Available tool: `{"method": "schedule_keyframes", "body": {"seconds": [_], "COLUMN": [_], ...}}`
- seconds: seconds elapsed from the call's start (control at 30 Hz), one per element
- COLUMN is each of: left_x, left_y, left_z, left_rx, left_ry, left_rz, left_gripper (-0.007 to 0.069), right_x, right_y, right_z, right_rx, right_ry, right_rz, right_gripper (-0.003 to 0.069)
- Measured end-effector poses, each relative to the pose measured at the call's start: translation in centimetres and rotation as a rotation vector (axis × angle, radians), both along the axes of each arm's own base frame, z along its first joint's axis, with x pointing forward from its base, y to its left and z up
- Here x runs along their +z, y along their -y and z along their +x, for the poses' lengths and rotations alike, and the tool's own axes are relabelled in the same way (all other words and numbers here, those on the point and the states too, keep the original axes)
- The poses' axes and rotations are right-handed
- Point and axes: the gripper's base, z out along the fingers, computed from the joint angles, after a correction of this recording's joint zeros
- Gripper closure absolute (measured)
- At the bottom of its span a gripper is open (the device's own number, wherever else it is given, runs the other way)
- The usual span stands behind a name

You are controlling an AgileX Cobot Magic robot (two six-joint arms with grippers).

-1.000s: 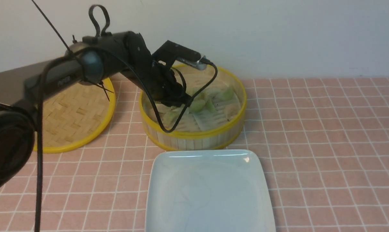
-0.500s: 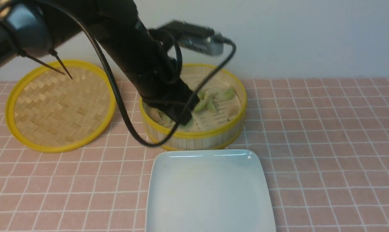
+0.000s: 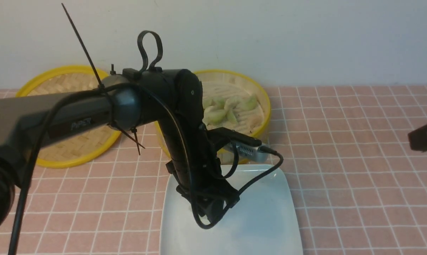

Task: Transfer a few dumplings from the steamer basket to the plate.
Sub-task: Use the left arm to put the dumpling into the plate, then use the right arm to grab a dumpling from inside the steamer

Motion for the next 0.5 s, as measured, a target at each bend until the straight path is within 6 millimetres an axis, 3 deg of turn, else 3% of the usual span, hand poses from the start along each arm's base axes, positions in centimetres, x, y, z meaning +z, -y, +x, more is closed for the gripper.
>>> {"method": "schedule_keyframes", "body": {"seconds": [0.07,0.13,0.2,0.33,0.43,0.5], "left_x": [0.7,1.8,4.0,9.9,13.4,15.6], "left_y": [0.1,0.1,-0.4,-3.3,-5.6,-7.3], "left_z": [0.3,0.8,1.2,0.8,-0.3,-1.7], "left_rx": [0.006,0.015,0.049,0.16,0.229,0.268], "left_ry": [0.011,0.047,0.133,0.282,0.347,0.392], "left_rz": [0.0,0.013,0.036,0.025,-0.004,-0.024], "left_gripper": [0.0304,0.03,0.0367,0.0583,0.0621,0.063], "right_x": [0.4,0.8,1.3,0.6,-0.8,-2.8], "right_y": [-1.2,-2.5,-4.4,-8.2,-10.2,-12.0], "right_z": [1.7,3.3,5.9,11.8,15.0,17.6], "right_rx": [0.055,0.102,0.16,0.243,0.282,0.312], "right_ry": [-0.002,0.002,0.011,0.02,0.016,-0.004], "right_rz": [-0.011,-0.022,-0.043,-0.112,-0.175,-0.233], "right_gripper": [0.0669,0.0669,0.0669,0.0668,0.0662,0.0647]}}
